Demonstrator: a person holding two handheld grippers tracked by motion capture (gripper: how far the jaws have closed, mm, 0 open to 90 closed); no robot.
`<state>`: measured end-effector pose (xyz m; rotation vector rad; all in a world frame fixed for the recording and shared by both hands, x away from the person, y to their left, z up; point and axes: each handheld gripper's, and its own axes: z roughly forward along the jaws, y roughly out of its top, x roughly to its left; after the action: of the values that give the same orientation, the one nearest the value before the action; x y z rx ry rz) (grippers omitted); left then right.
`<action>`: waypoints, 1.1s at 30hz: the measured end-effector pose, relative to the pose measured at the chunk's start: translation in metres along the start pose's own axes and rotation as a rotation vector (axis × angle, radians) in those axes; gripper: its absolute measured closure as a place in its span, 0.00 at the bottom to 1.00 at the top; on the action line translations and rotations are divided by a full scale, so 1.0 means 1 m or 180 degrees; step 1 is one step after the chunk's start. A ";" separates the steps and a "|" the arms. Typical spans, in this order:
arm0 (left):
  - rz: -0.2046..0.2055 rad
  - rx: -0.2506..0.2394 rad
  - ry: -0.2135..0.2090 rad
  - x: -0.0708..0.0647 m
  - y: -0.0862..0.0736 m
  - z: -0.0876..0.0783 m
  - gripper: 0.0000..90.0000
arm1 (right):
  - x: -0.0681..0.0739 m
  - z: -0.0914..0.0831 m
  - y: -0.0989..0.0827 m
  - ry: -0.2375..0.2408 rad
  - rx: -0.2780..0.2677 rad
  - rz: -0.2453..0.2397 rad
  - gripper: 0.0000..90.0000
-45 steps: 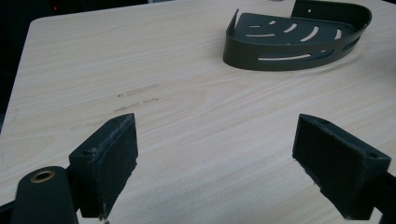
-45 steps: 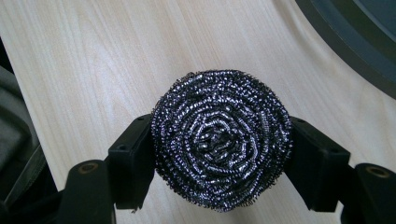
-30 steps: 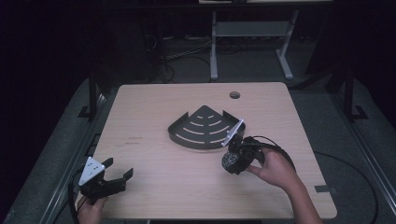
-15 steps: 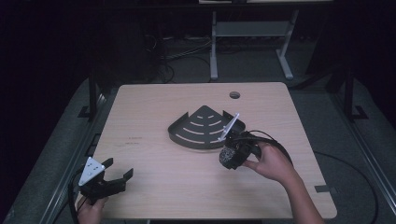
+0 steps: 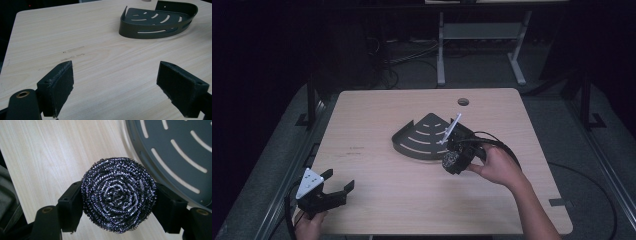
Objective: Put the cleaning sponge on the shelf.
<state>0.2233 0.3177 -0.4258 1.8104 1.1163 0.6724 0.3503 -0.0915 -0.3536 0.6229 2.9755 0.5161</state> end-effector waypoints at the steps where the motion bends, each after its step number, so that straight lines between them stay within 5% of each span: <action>1: 0.0001 0.0001 -0.0002 0.000 0.000 0.000 0.15 | 0.000 0.000 0.002 0.0005 0.0005 0.0015 0.34; 33: -0.0020 -0.0036 0.0009 0.003 0.001 -0.002 0.15 | -0.029 0.012 0.053 0.0039 0.0136 -0.0039 0.34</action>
<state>0.2234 0.3207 -0.4242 1.7961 1.1176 0.6765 0.3986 -0.0534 -0.3473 0.6067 3.0073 0.4581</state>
